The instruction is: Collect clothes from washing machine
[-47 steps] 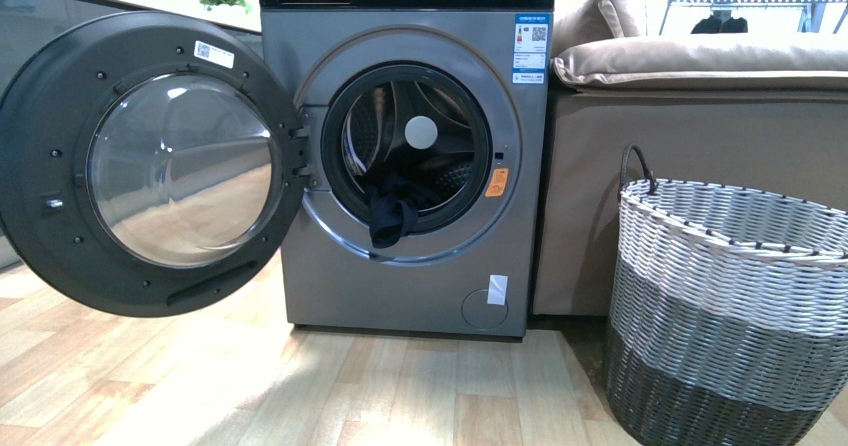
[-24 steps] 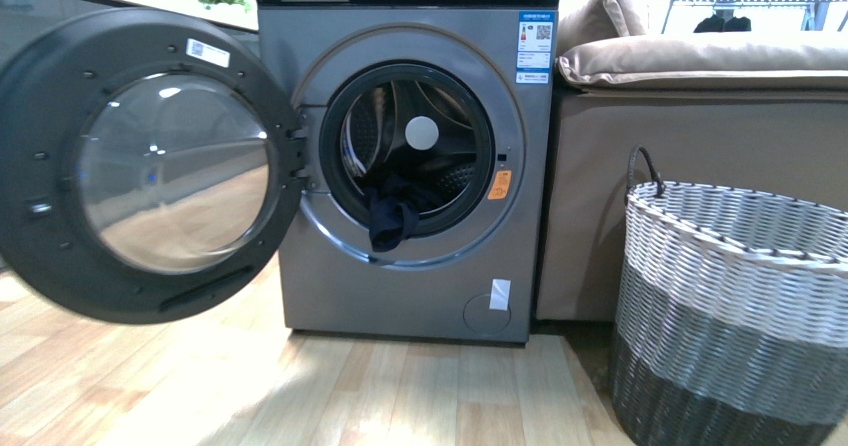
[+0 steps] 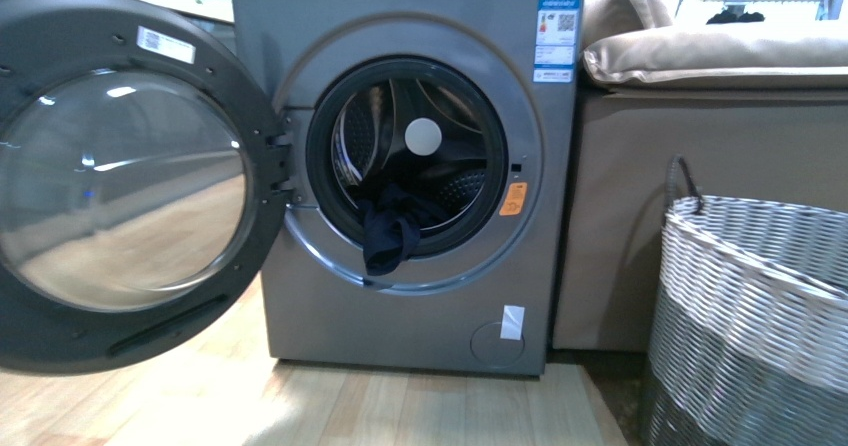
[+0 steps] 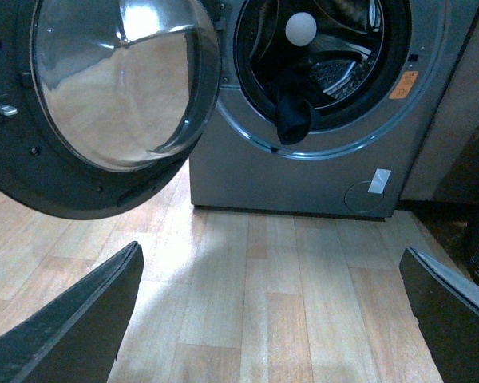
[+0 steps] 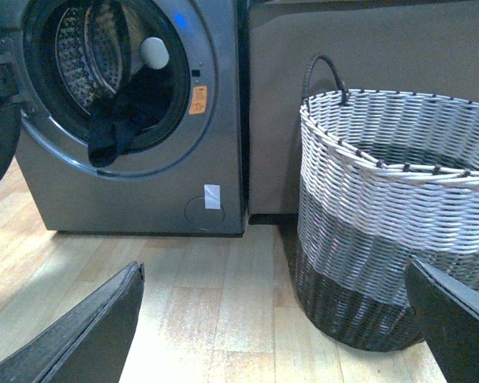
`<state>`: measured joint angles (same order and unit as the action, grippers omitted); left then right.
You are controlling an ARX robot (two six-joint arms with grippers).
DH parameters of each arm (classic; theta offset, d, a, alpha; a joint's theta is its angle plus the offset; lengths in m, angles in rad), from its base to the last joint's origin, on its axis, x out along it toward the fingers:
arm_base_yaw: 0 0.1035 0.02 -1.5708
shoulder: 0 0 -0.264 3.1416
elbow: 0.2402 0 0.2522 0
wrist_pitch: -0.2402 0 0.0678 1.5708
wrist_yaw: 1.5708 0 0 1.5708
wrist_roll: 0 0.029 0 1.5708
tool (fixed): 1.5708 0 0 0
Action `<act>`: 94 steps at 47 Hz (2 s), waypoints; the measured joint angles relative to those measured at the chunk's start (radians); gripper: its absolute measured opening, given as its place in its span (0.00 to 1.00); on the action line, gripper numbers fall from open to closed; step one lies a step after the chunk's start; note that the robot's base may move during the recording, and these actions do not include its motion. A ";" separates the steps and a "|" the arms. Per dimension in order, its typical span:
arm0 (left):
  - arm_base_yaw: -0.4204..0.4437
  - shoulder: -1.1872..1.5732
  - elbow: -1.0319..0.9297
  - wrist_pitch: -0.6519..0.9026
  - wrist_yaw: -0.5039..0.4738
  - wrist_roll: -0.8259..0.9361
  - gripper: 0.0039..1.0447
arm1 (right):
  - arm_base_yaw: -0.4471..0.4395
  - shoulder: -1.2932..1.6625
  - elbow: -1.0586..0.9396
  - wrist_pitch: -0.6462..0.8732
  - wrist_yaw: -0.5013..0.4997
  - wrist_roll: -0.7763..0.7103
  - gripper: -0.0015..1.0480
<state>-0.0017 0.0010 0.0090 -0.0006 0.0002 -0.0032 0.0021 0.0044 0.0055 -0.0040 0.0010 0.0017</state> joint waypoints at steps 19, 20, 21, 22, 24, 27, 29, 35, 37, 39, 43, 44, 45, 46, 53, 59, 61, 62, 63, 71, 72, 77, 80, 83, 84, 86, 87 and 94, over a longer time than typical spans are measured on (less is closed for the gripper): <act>0.000 0.001 0.000 -0.001 0.002 0.000 0.94 | 0.000 0.000 0.000 0.001 0.002 0.000 0.93; 0.000 0.000 0.000 -0.001 0.002 0.000 0.94 | 0.000 0.000 0.000 0.001 0.002 0.000 0.93; 0.000 -0.001 0.000 -0.001 0.002 0.000 0.94 | 0.000 0.000 0.000 0.001 0.001 0.000 0.93; 0.000 0.000 0.000 -0.001 0.000 0.000 0.94 | 0.000 0.000 0.000 0.002 0.001 0.000 0.93; 0.000 0.000 0.000 -0.002 -0.002 0.000 0.94 | 0.000 0.000 0.000 0.002 -0.004 0.000 0.93; 0.000 0.000 0.000 -0.001 0.001 0.000 0.94 | 0.000 0.000 0.000 0.002 -0.001 0.000 0.93; 0.000 0.000 0.000 -0.001 0.000 0.000 0.94 | 0.000 0.000 0.000 0.002 0.001 0.000 0.93; 0.000 0.000 0.000 -0.001 0.000 0.000 0.94 | 0.000 0.000 0.000 0.001 -0.002 0.000 0.93; 0.000 0.000 0.000 -0.001 0.000 0.000 0.94 | 0.000 0.000 0.000 0.001 0.002 0.000 0.93; 0.000 0.000 0.000 -0.001 -0.003 0.000 0.94 | -0.001 0.000 0.000 0.002 0.001 0.000 0.93; 0.000 0.000 0.000 -0.001 0.000 0.000 0.94 | -0.001 0.000 0.000 0.002 -0.001 0.000 0.93; 0.000 0.000 0.000 -0.001 0.000 0.000 0.94 | -0.001 0.000 0.000 0.002 0.000 0.000 0.93; 0.000 0.000 0.000 -0.001 0.000 0.000 0.94 | -0.001 0.000 0.000 0.002 0.000 0.000 0.93; 0.000 0.000 0.000 -0.001 0.000 0.000 0.94 | -0.001 0.000 0.000 0.002 0.000 0.000 0.93; 0.000 0.001 0.000 -0.001 0.000 0.000 0.94 | -0.001 0.000 0.000 0.002 0.000 0.000 0.93; 0.000 0.001 0.000 -0.002 0.003 0.000 0.94 | -0.001 0.000 0.000 0.001 0.001 0.000 0.93; 0.000 0.000 0.000 -0.001 -0.001 0.000 0.94 | -0.001 0.000 0.000 0.001 0.001 0.000 0.93; 0.000 0.000 0.000 -0.001 -0.001 0.000 0.94 | -0.001 0.000 0.000 0.002 0.000 0.000 0.93; 0.000 0.000 0.000 -0.002 -0.001 0.000 0.94 | -0.001 0.000 0.000 0.002 -0.002 0.000 0.93; 0.000 0.001 0.000 -0.002 0.000 0.000 0.94 | -0.002 0.000 0.000 0.002 -0.003 0.000 0.93; 0.000 0.000 0.000 -0.002 0.001 0.000 0.94 | -0.002 0.000 0.000 0.002 -0.002 0.000 0.93; 0.000 0.000 0.000 -0.002 0.000 0.000 0.94 | -0.002 0.000 0.000 0.002 -0.001 0.000 0.93; 0.000 0.000 0.000 -0.002 0.000 0.000 0.94 | -0.002 0.000 0.000 0.002 -0.002 0.000 0.93; 0.000 0.000 0.000 -0.002 0.000 0.000 0.94 | -0.002 0.000 0.000 0.002 -0.001 0.000 0.93; 0.000 0.000 0.000 -0.002 0.000 0.000 0.94 | -0.002 0.000 0.000 0.002 -0.001 0.000 0.93; 0.000 0.000 0.000 -0.002 0.000 0.000 0.94 | -0.002 0.000 0.000 0.002 -0.001 0.000 0.93; 0.000 0.000 0.000 -0.002 0.000 0.000 0.94 | -0.002 0.000 0.000 0.002 -0.001 0.000 0.93; 0.000 0.000 0.000 -0.002 0.000 0.000 0.94 | -0.002 0.000 0.000 0.002 -0.002 0.000 0.93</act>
<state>-0.0017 0.0010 0.0090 -0.0021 0.0002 -0.0032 0.0006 0.0040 0.0055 -0.0025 -0.0006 0.0021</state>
